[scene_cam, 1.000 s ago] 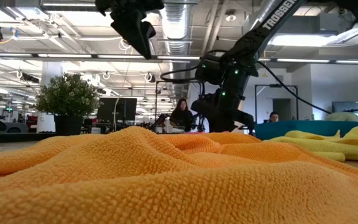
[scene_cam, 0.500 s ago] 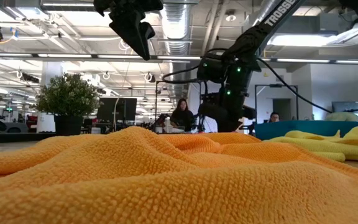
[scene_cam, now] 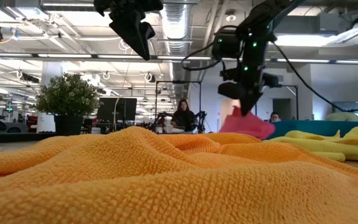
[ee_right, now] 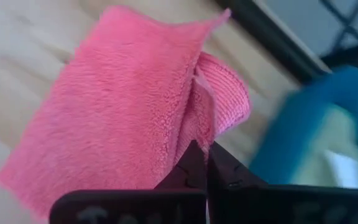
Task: Fold microfiber towels
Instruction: Put the pink folded microfiber towel into the bin
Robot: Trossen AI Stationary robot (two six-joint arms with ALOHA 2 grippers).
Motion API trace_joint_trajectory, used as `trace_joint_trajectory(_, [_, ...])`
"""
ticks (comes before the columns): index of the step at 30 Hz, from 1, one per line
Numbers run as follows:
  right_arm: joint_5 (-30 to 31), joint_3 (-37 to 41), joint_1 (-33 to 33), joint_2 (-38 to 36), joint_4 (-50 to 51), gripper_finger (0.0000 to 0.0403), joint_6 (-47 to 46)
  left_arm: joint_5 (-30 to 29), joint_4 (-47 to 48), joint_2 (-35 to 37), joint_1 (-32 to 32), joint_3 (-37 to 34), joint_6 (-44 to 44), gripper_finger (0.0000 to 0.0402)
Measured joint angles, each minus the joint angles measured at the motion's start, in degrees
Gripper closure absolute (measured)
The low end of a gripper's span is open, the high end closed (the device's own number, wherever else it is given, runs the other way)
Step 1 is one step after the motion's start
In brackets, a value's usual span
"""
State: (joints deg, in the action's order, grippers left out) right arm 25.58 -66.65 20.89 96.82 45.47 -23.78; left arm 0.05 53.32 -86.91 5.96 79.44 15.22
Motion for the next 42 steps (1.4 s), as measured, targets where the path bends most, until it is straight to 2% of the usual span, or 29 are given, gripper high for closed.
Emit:
trace_joint_trajectory(8, [5.5, 0.0, 1.3, -5.6, 12.4, 0.0395, -6.9, 0.0, 0.0, 0.0, 0.0, 0.0, 0.0, 0.0251])
trace_joint_trajectory(16, [9.2, 0.2, 4.7, -6.6, 22.8, 0.0394, -12.2, 0.0, 0.0, 0.0, 0.0, 0.0, 0.0, 0.0251])
trace_joint_trajectory(28, [11.1, 6.2, 14.8, -6.6, 24.6, 0.0394, -11.9, 0.0, 0.0, 0.0, 0.0, 0.0, 0.0, 0.0251])
trace_joint_trajectory(31, [14.4, 7.5, 17.0, -6.6, 24.6, 0.0394, -11.9, 0.0, 0.0, 0.0, 0.0, 0.0, 0.0, 0.025])
trace_joint_trajectory(37, [16.7, 8.8, 19.1, -6.6, 24.6, 0.0391, -11.6, 0.0, 0.0, 0.0, 0.0, 0.0, 0.0, 0.025])
trace_joint_trajectory(42, [15.8, 9.1, 19.1, -6.6, 23.3, 0.0375, -6.8, 0.0, 0.0, 0.0, 0.0, 0.0, 0.0, 0.025])
